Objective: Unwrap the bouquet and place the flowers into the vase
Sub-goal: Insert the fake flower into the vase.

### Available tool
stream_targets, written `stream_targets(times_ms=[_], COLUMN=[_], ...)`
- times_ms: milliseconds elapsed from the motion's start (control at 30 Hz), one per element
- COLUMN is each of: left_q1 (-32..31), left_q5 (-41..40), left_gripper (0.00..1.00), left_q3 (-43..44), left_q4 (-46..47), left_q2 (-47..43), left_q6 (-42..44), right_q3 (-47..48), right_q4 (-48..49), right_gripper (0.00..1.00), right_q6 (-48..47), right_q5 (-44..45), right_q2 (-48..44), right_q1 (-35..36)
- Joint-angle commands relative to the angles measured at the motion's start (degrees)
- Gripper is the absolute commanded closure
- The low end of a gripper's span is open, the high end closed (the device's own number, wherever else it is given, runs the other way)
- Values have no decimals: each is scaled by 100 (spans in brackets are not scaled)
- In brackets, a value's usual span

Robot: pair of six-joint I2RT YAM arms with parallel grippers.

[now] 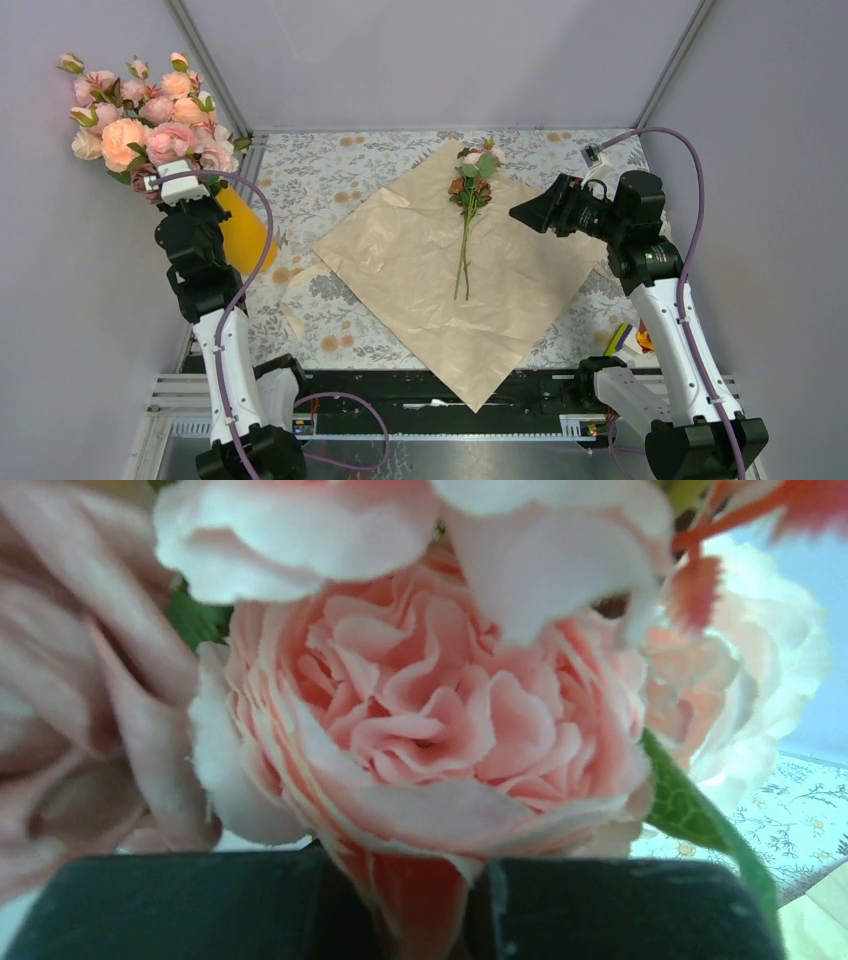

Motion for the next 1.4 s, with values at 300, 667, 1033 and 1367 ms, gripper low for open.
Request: stream_targets(times_ms=[300,667,1033,1367], left_q1=[-14,-6,-1,-14], left_q5=[-227,-259,-391,69], left_gripper=[100,100,90,45], left_q3=[-527,-616,-600,-360], left_q4=[343,145,-41,-558], left_q2=[192,312,358,-300], left_q6=[-78,-103,-157,-125], right_q3=[-80,-142,-241,-242], right_q4=[315,465,464,342], right_gripper=[34,34,34,33], right_q6=[21,54,18,-78], right_q5=[-227,-319,-326,-287], right_q2=[-109,-142,-280,-421], right_q1=[-22,-22,-22,-21])
